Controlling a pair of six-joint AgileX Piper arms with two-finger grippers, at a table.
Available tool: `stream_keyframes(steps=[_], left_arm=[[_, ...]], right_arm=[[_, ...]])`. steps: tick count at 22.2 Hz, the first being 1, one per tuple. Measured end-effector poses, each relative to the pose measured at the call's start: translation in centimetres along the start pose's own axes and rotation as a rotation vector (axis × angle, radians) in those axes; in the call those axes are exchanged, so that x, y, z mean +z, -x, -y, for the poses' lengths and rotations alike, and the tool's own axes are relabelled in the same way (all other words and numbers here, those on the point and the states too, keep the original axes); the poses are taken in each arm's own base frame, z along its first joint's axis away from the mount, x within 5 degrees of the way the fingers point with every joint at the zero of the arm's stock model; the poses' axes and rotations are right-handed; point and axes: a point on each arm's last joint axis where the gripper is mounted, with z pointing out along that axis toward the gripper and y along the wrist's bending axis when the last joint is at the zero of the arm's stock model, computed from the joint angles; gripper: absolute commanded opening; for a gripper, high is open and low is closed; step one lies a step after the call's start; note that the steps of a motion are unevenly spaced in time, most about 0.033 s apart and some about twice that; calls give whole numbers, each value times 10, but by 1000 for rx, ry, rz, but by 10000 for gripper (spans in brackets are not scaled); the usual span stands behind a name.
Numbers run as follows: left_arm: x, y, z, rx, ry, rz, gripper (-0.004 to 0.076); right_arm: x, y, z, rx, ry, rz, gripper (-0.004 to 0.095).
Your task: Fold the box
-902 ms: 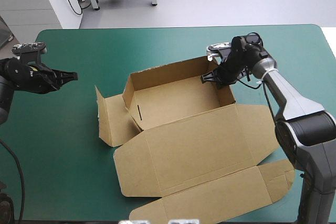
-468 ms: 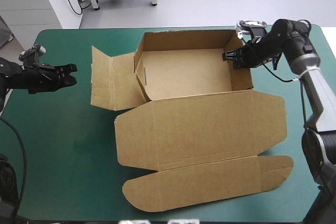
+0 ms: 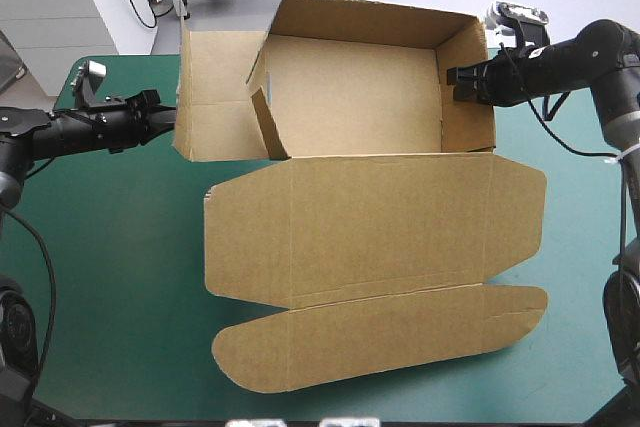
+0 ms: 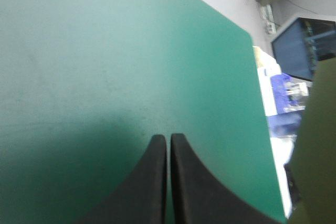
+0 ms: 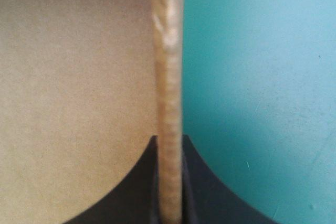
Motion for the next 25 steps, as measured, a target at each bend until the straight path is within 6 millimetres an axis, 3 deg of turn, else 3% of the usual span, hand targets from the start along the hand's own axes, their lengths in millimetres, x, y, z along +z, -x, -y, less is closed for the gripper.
stream_keyframes(steps=[8,13,16,19,25], left_arm=[[3,-7,35,46,-219,-18,-8],[-18,-16,62,157,-201,-4,-8],[-29,-26,78,232,-170,-15,-8],[-28,-35,85,271,-147,-55,-8],[-19,-46,97,306,-149,-106,8]], right_arm=[[9,1,-15,-61,-25,29,-17],[15,2,-26,-97,-51,49,-14],[22,3,-43,-112,-36,94,-13],[29,0,-60,-153,-52,98,-14],[34,-4,-73,-193,-83,94,-13]])
